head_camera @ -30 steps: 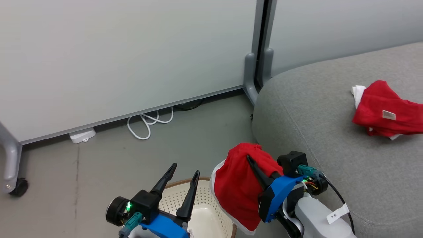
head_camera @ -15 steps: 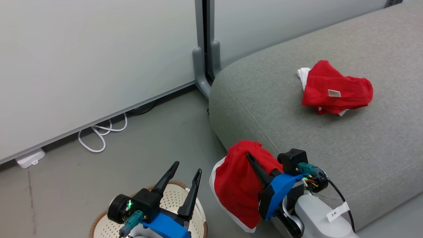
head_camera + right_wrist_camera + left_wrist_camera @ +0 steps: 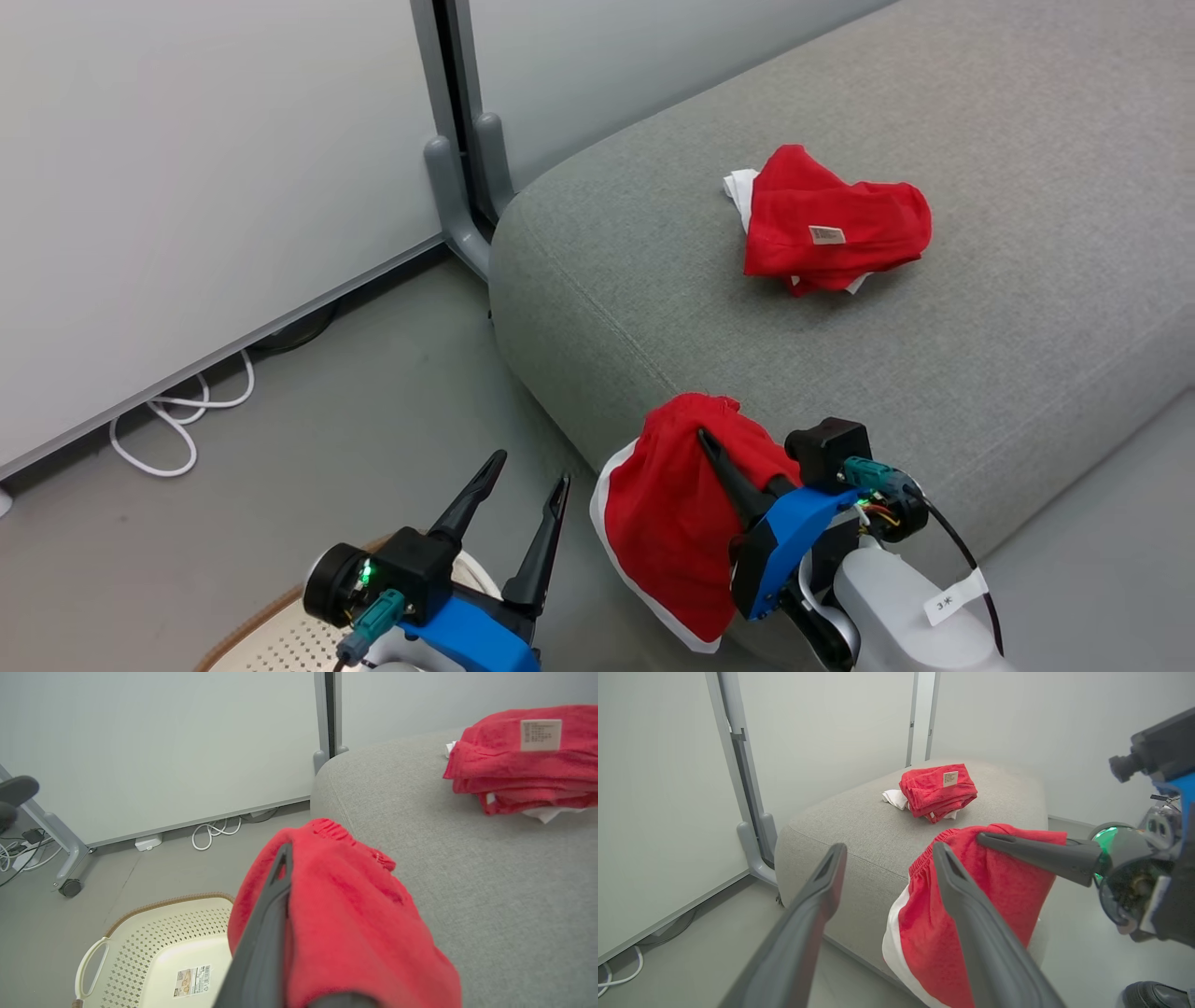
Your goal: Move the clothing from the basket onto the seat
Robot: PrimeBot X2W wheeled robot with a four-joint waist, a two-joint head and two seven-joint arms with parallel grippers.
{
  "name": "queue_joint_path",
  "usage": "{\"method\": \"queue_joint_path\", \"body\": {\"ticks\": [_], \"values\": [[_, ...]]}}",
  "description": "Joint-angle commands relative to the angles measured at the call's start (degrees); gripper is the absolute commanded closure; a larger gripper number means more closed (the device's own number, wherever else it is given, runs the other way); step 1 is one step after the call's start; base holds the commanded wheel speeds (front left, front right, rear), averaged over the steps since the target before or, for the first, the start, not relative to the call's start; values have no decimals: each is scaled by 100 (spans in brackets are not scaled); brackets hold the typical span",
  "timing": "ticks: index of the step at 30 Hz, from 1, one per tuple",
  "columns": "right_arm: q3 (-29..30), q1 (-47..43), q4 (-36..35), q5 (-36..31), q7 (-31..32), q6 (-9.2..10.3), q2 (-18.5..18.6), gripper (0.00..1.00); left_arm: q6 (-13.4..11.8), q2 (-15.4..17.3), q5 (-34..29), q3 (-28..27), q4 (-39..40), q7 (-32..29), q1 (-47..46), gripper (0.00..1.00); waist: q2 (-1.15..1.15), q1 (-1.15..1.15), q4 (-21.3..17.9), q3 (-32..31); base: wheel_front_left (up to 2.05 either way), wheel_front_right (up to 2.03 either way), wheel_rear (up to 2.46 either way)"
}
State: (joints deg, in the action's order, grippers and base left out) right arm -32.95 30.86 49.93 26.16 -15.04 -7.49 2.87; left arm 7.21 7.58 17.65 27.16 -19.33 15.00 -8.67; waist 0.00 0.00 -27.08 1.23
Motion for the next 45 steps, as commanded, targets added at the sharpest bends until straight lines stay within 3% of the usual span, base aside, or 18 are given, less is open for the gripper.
{"method": "queue_joint_path", "body": {"ticks": [1, 8, 24, 29, 38, 42, 45], "values": [[2, 5, -21, -31, -20, -1, 3, 100, 44, 26, 12, -7, -7, 27, -71, 0, 0, 0, -96, 15, 0, 0, 0], [33, -26, -24, -19, -20, -1, 3, 100, 44, 2, 4, 38, -1, 27, -96, 0, 0, 0, -293, 39, 0, 0, 0], [117, 104, -70, -60, -20, -1, 3, 100, 43, 57, 17, 59, 24, 27, -122, 0, 0, 0, -305, 156, 0, 0, 0], [492, 434, -240, -157, -19, -1, 107, 100, 44, 135, -50, 49, 116, 27, -195, 0, 0, 0, -266, 421, 0, 0, 0], [1220, 1560, -576, -524, 27, -1, 681, 100, 44, 440, -163, 58, 341, 27, -545, 0, 0, 0, -49, 1289, 0, 0, 0], [1692, 2126, -838, -344, 126, -1, 927, 100, 44, 645, -223, 98, 463, 27, -758, 0, 0, 0, 73, 1794, 0, 0, 0], [1990, 2528, -1083, -364, 248, 1, 1309, 100, 44, 810, -279, 142, 553, 27, -969, 0, 0, 0, 203, 2219, 0, 0, 0]]}}
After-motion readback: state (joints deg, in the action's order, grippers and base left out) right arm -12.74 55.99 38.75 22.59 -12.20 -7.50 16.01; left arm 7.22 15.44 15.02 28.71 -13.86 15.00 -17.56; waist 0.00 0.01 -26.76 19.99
